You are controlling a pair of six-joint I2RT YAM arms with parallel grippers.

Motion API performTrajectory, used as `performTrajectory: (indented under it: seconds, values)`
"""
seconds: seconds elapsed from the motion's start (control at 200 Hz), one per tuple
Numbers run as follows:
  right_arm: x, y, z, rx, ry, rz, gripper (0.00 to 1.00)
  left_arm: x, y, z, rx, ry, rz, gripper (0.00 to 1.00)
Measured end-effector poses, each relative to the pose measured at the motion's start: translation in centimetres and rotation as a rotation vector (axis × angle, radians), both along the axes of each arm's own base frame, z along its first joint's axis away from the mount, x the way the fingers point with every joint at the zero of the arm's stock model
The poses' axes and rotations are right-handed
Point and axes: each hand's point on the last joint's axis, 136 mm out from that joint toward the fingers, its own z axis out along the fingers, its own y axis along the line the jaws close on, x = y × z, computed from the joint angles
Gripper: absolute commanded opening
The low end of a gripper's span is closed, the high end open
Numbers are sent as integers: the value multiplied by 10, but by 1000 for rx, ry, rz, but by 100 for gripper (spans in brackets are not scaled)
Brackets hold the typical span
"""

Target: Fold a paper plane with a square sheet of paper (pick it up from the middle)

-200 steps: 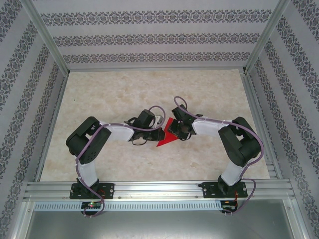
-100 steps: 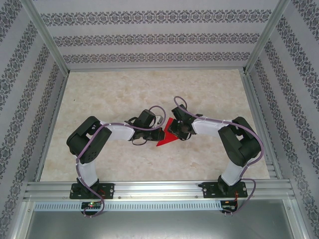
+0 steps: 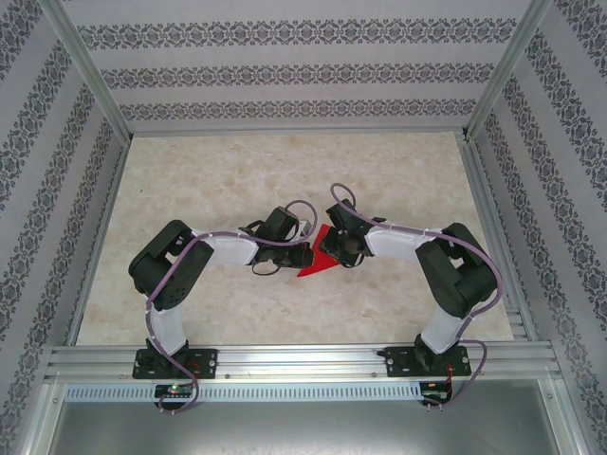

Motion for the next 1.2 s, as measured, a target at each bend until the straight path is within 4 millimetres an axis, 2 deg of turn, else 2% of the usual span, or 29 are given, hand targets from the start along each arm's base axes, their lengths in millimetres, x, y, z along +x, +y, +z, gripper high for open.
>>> performTrajectory:
  seconds: [0.135, 0.225, 0.37, 0.475, 0.55, 0.679, 0.794, 0.944, 1.204]
  values:
    - [0, 1, 8, 19, -23, 10, 39, 0, 0, 0, 9, 0, -7, 6]
    - [-6, -7, 12, 20, -33, 24, 39, -1, 1, 0, 14, 1, -10, 6]
    - [-2, -20, 44, 65, -134, 44, 39, -1, 1, 0, 20, 5, -12, 5]
    - [3, -19, 69, 117, -225, 82, 31, -1, 1, 0, 22, 7, -12, 5]
    - [3, -12, 75, 150, -253, 122, 23, -1, 1, -1, 24, 10, -12, 4]
    - [-4, 2, 67, 171, -245, 193, 10, -1, 2, -1, 26, 9, -14, 3]
    - [-10, 15, 49, 179, -206, 238, 5, -1, 2, -1, 28, 8, -17, 3]
    - [-16, 22, 22, 175, -133, 265, 3, -1, 2, -1, 32, 10, -20, 2]
    - [-17, 25, 9, 177, -110, 276, 2, -1, 2, -1, 35, 13, -21, 1]
